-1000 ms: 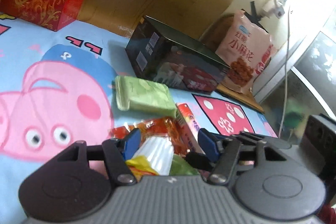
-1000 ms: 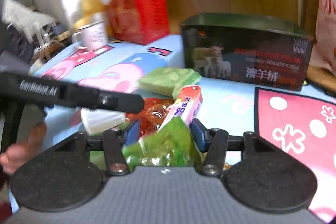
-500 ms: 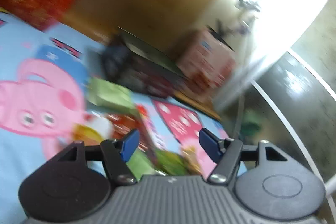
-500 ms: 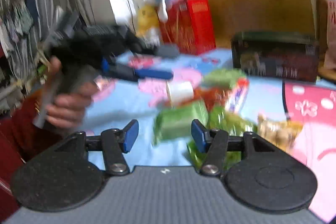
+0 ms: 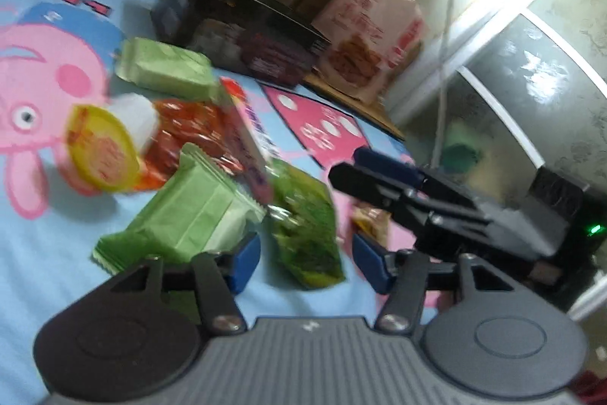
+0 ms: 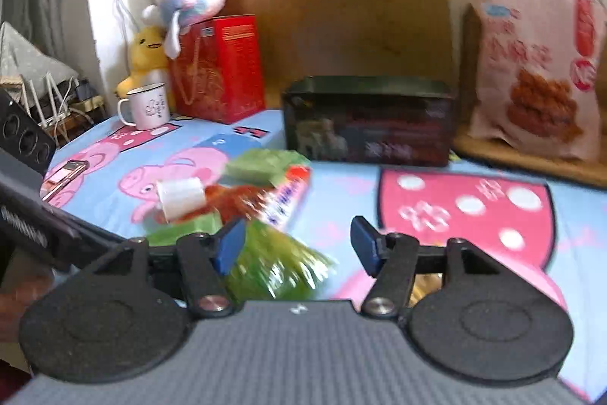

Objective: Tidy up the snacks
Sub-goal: 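Grasp the pink UHA candy stick with the right gripper, then carry the candy stick into the black box and release it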

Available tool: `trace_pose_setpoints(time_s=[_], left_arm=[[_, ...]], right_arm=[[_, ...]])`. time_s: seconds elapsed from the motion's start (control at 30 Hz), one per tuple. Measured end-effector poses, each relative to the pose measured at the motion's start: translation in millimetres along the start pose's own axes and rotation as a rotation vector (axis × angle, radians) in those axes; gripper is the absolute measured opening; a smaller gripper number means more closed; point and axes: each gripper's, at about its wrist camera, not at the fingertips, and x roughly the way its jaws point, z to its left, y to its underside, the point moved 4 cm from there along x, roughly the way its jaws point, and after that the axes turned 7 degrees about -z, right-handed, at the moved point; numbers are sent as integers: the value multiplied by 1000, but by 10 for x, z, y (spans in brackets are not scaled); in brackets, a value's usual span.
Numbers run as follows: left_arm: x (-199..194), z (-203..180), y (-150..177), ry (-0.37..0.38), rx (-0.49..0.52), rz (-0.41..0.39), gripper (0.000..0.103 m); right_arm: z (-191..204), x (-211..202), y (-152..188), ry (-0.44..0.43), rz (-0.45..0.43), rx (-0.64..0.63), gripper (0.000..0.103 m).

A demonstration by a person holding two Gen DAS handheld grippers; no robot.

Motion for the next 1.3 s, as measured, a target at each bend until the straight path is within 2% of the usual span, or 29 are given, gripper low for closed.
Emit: trace_pose_setpoints(time_s=[0.07, 0.17, 0.23, 0.27, 0.3, 0.37, 0.4, 0.43, 0.5, 0.6, 0.67, 0.73, 0.83, 0.93, 1.03, 1.07, 1.1, 1.17, 1.3], left_arm=[[-50, 69, -27, -57, 5, -27, 49], [-136, 179, -33, -63, -36, -34, 48], [-183, 223, -43, -74, -46, -37, 49], [-210, 240, -52, -74, -49, -38, 53], [-241, 251, -47, -71, -54, -40, 54], [-279, 262, -44, -67, -55, -44, 58], [-284, 266, -56, -64, -57, -45, 59], [-298, 278, -73, -60, -66, -50, 60], [-328, 312, -134, -45, -98, -72, 63], [-484, 401, -240, -7, -159, -132, 69], [-621, 444, -308, 2, -180, -179, 73], [-776, 480, -353, 7, -184, -226, 73], [-960, 520, -368, 16, -188, -269, 73], [-1037, 539, -319, -7, -182, -267, 73], [-1043, 574, -204, -31, -182, -235, 73], [-1046, 589, -159, -39, -183, -224, 73], [-1056, 613, -127, -44, -184, -216, 73], [-1073, 644, -59, -48, -191, -204, 73], [-1091, 671, -1, -55, -196, -196, 73]], right_arm=[[71, 161, -97, -13, 7, -9, 63], [93, 418, -113, -24, 54, 7, 60], [119, 540, -46, -17, 116, 18, 47], [101, 664, 3, -15, 158, 25, 34], [72, 676, 42, -21, 178, 40, 32], [-13, 671, 34, -10, 166, 89, 25], [-72, 654, 6, 13, 157, 116, 25], [-136, 607, -34, 37, 125, 142, 24], [-234, 427, -149, 19, 31, 191, 25], [-197, 30, -328, -64, -109, 183, 25], [-71, -184, -382, -142, -149, 119, 25], [105, -307, -348, -245, -149, 37, 25], [459, -425, -147, -403, -95, -139, 25], [870, -414, 163, -482, 6, -351, 25], [1152, -385, 405, -559, 68, -449, 25], [1190, -389, 430, -567, 61, -460, 29], [1199, -397, 418, -565, 47, -458, 43], [1170, -433, 362, -544, 34, -427, 59], [981, -491, 340, -463, 11, -412, 61]])
